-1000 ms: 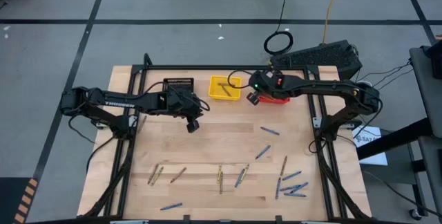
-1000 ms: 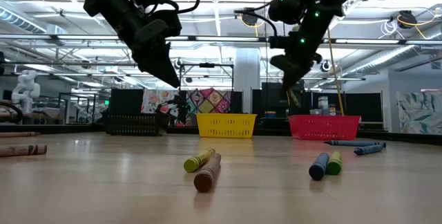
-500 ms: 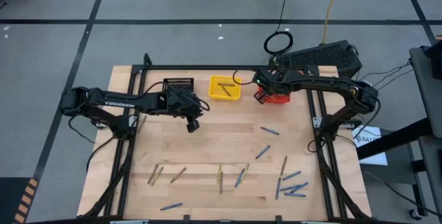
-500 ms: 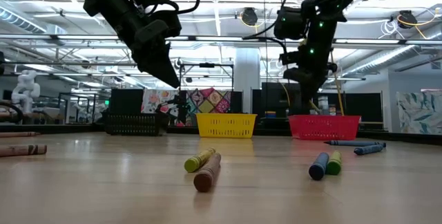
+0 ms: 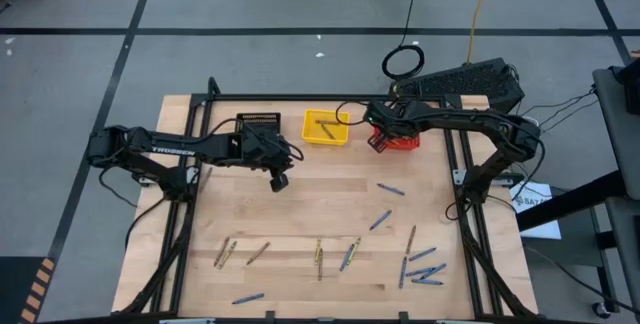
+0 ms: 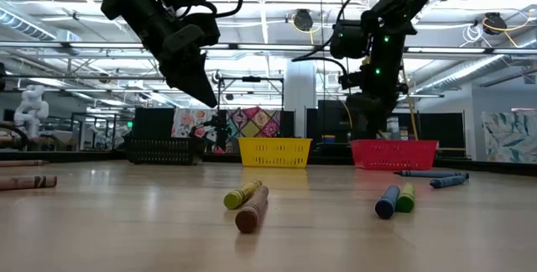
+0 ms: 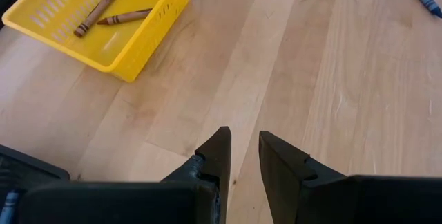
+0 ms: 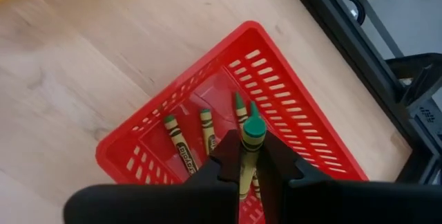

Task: Sort crayons
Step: Put the green crayon into the red bin, then put the brown crayon into the yellow bin

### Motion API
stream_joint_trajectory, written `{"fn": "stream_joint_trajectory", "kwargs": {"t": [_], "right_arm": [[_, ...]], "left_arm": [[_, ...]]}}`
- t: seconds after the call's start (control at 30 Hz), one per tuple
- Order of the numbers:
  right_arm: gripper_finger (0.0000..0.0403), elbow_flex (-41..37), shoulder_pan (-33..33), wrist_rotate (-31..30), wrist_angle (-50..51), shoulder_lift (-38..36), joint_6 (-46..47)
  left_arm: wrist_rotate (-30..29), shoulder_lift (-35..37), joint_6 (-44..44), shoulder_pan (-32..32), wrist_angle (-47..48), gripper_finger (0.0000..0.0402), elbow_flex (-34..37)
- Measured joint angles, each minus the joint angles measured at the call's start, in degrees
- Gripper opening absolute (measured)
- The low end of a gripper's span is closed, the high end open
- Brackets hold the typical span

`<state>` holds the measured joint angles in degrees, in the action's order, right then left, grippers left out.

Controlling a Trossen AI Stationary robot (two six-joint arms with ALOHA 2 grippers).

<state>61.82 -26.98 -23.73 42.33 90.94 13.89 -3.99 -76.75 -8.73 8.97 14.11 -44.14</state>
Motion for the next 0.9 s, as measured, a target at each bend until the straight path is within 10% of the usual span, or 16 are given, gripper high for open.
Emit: {"fn": "stream_joint_trajectory", "kwargs": {"t": [0.67, 0.9], "right_arm": [[0.0084, 0.00, 0.02, -0.17, 0.75, 0.26, -2.60], [0.0086, 0.00, 0.02, -0.20, 0.20, 0.26, -2.60]], "left_arm": [[-0.05, 0.00, -0.04, 0.00, 1.03, 0.0074, 0.00], [-9.56, 0.00, -5.24, 0.00, 12.26, 0.0074, 0.00]]}}
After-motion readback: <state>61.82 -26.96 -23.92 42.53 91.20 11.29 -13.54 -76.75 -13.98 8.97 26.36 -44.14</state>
